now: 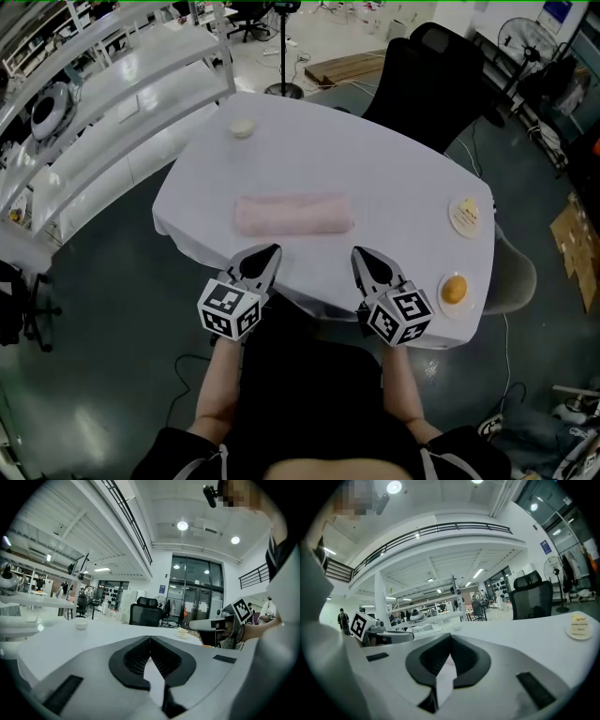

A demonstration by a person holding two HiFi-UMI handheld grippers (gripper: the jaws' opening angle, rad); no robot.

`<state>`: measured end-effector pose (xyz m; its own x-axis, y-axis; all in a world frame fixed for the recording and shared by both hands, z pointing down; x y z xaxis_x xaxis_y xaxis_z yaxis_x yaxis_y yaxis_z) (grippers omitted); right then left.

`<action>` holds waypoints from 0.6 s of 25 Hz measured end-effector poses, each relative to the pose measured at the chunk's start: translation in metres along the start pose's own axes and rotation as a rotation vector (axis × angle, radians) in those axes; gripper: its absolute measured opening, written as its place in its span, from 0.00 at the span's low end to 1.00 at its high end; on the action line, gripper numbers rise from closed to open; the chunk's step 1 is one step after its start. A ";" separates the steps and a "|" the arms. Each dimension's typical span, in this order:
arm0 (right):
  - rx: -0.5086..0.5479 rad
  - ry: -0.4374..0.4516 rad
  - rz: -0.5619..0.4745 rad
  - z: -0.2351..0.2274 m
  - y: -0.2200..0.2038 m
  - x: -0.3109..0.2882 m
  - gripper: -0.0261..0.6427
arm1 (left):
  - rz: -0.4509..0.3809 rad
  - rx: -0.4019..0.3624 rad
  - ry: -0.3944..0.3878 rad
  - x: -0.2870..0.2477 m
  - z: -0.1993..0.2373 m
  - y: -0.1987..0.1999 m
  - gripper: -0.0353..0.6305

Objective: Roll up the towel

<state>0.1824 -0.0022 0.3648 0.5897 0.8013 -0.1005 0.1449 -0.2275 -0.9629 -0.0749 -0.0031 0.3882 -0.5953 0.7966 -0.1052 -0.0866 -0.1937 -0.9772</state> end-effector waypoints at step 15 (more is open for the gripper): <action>0.019 -0.090 0.053 -0.026 -0.012 0.006 0.04 | -0.009 0.045 -0.014 -0.019 0.008 -0.007 0.06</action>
<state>0.2052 -0.0088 0.3823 0.5227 0.8349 -0.1726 0.1002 -0.2612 -0.9601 -0.0698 -0.0216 0.3985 -0.6052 0.7905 -0.0938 -0.1279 -0.2129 -0.9687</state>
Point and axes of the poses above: the fingertips, and each gripper's own axes: x backward along the fingers, z to its left, y out of its top, the point moved 9 cm from there along x, backward along the fingers, and after that the axes turned 6 degrees about -z, right-handed, at the moved point
